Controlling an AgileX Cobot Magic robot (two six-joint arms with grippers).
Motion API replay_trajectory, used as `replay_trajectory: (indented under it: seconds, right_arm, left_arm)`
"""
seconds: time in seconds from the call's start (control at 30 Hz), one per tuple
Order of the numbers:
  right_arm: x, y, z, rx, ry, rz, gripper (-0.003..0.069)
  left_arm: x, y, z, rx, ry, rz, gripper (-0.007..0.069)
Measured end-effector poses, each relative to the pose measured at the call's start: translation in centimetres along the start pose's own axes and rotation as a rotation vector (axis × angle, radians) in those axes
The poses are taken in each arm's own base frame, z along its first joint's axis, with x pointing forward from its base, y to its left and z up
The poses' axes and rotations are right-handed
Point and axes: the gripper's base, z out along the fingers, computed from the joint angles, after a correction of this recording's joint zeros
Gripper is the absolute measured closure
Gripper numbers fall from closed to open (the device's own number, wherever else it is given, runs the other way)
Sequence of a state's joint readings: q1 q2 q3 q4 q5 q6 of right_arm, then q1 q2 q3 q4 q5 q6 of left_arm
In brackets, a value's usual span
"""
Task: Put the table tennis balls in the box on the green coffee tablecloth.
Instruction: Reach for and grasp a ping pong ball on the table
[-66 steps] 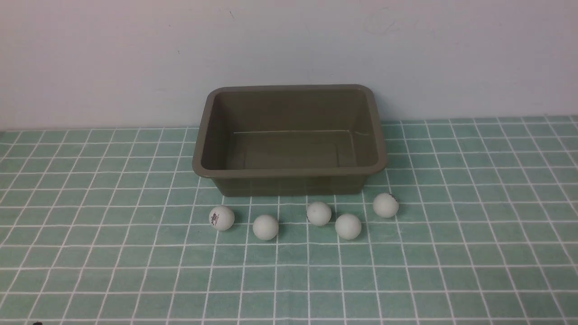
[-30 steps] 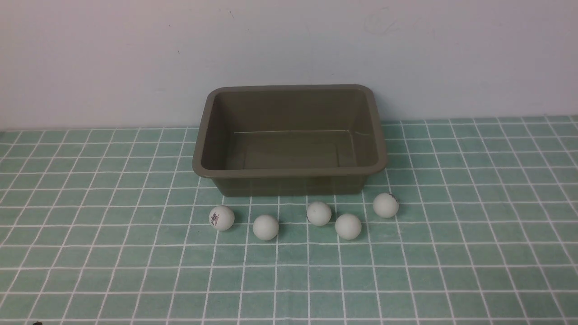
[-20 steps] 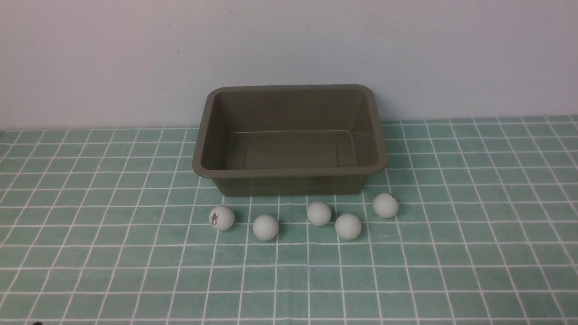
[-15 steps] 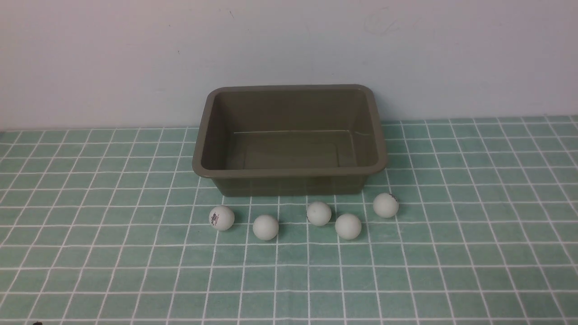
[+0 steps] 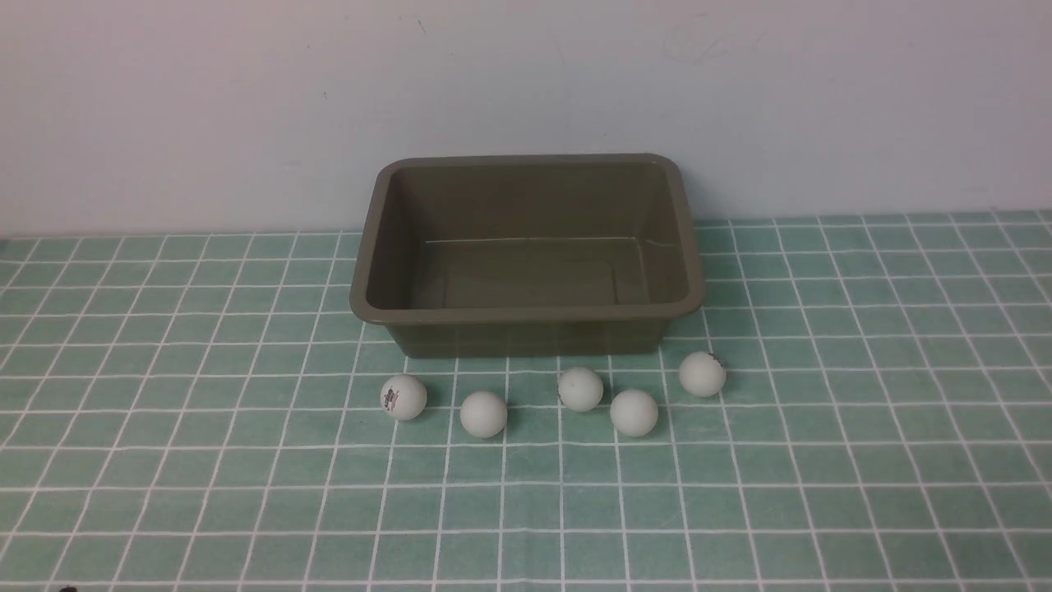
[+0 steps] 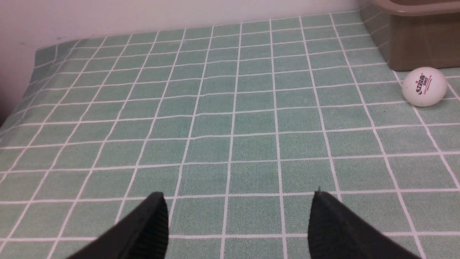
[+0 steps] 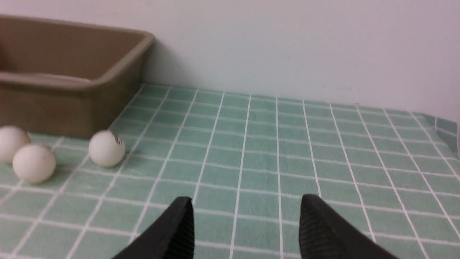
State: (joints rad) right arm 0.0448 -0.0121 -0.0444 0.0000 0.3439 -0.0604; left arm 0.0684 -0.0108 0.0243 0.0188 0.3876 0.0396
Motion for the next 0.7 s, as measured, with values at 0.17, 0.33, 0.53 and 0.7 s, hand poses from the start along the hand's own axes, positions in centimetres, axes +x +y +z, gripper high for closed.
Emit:
replay_trajectory:
  seconds: [0.17,0.33,0.53,0.7]
  right_arm:
    - [-4.8,-0.2,-1.9,-0.012,-0.074,0.057,0.0288]
    - [-10.0,-0.3,-5.7,-0.055,-0.098,0.121,0.0288]
    - [-12.4,-0.2,-7.7,-0.097,-0.155,0.172,0.0288]
    - [-12.5,0.1,-7.8,-0.134,-0.157,0.215,0.0288]
  left_arm:
    - [0.0,0.0,0.0,0.000,0.000,0.000,0.0153]
    - [0.0,0.0,0.0,0.000,0.000,0.000,0.0153]
    - [0.0,0.0,0.0,0.000,0.000,0.000,0.0153]
    - [0.0,0.0,0.0,0.000,0.000,0.000,0.0153]
